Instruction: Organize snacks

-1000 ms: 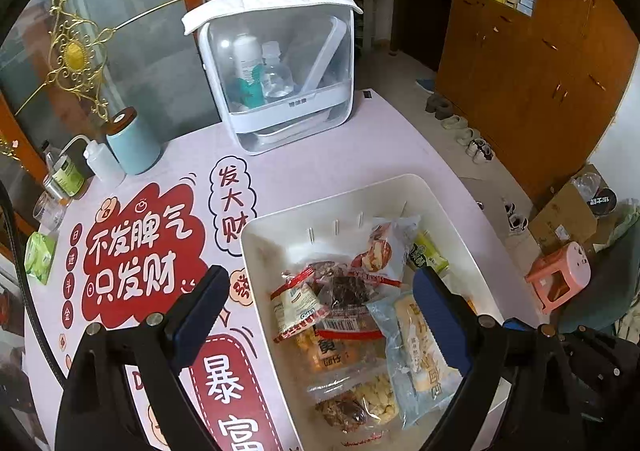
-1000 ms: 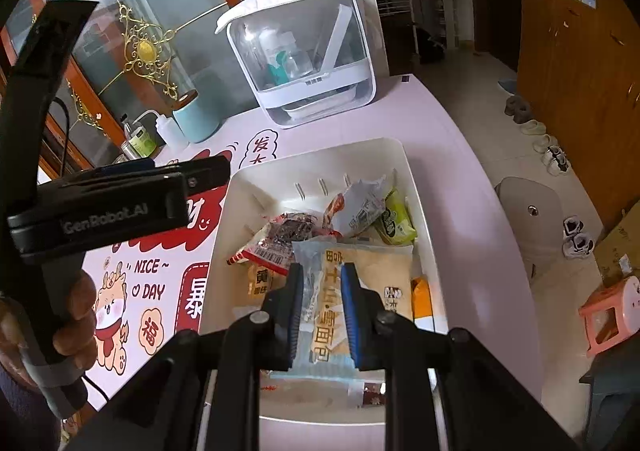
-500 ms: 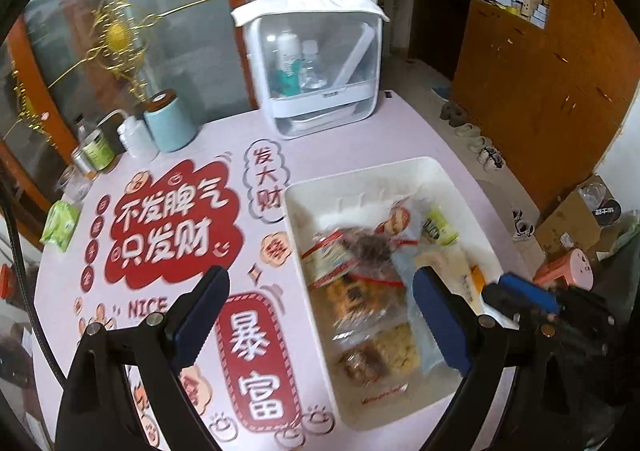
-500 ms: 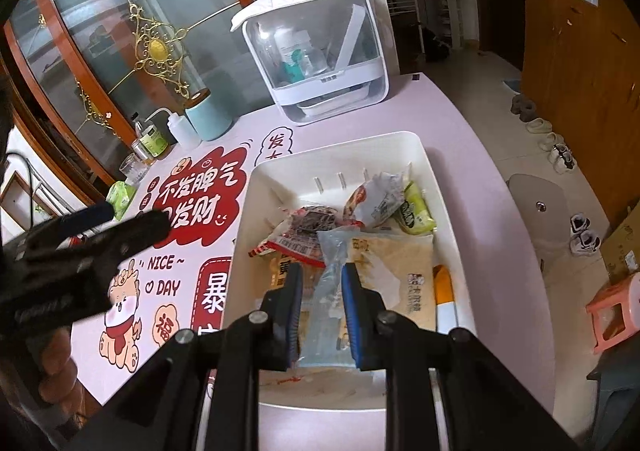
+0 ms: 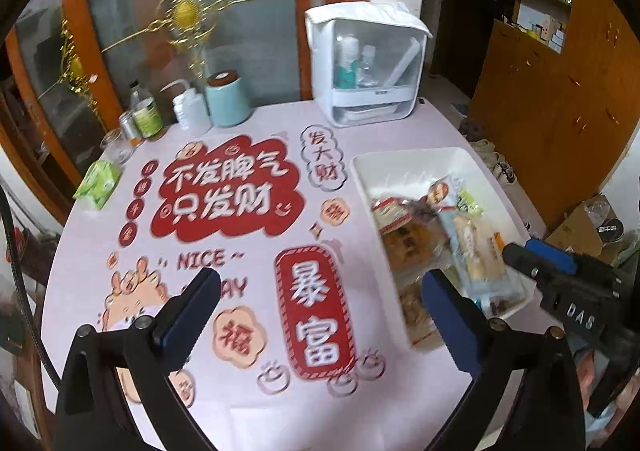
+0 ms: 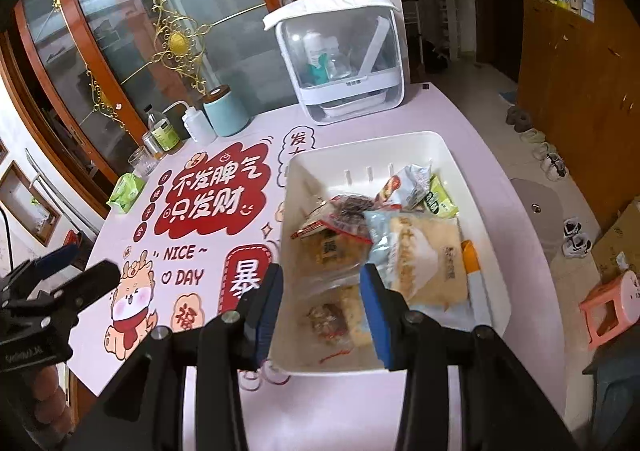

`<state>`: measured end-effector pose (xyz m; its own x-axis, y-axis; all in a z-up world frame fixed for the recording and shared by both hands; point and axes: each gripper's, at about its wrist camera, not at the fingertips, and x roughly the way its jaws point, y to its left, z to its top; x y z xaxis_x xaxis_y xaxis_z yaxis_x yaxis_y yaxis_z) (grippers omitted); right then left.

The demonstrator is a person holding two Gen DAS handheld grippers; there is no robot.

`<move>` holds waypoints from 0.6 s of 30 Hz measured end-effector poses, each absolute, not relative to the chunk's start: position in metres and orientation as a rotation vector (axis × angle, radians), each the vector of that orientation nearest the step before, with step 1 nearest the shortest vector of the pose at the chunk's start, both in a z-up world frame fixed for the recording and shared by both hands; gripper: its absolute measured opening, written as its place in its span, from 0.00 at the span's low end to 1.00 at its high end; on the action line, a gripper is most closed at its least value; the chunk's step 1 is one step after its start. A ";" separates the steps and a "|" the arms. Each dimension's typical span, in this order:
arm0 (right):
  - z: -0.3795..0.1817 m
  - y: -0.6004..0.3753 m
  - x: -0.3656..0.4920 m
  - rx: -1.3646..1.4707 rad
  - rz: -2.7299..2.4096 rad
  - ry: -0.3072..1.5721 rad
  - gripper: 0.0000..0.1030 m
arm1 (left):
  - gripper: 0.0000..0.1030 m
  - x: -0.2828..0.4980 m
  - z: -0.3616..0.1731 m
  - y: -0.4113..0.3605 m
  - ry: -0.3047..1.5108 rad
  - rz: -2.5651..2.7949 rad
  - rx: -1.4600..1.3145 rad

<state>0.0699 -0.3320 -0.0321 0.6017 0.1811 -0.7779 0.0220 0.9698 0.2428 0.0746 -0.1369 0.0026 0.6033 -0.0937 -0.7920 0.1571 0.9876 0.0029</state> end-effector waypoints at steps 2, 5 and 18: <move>-0.029 -0.319 0.063 0.244 0.096 0.923 0.40 | 0.97 0.063 0.004 -0.115 0.919 -0.137 0.063; -0.025 -0.297 0.051 0.250 0.102 0.920 0.40 | 0.97 0.047 0.008 -0.085 0.915 -0.118 0.048; -0.009 -0.211 -0.004 0.264 0.132 0.901 0.53 | 0.97 -0.015 0.007 0.003 0.898 -0.036 0.026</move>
<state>-0.0040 -0.2106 -0.0087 0.6157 0.2233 -0.7556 -0.0031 0.9597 0.2811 -0.0146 0.0030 0.0068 0.6224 -0.0207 -0.7824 0.0423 0.9991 0.0072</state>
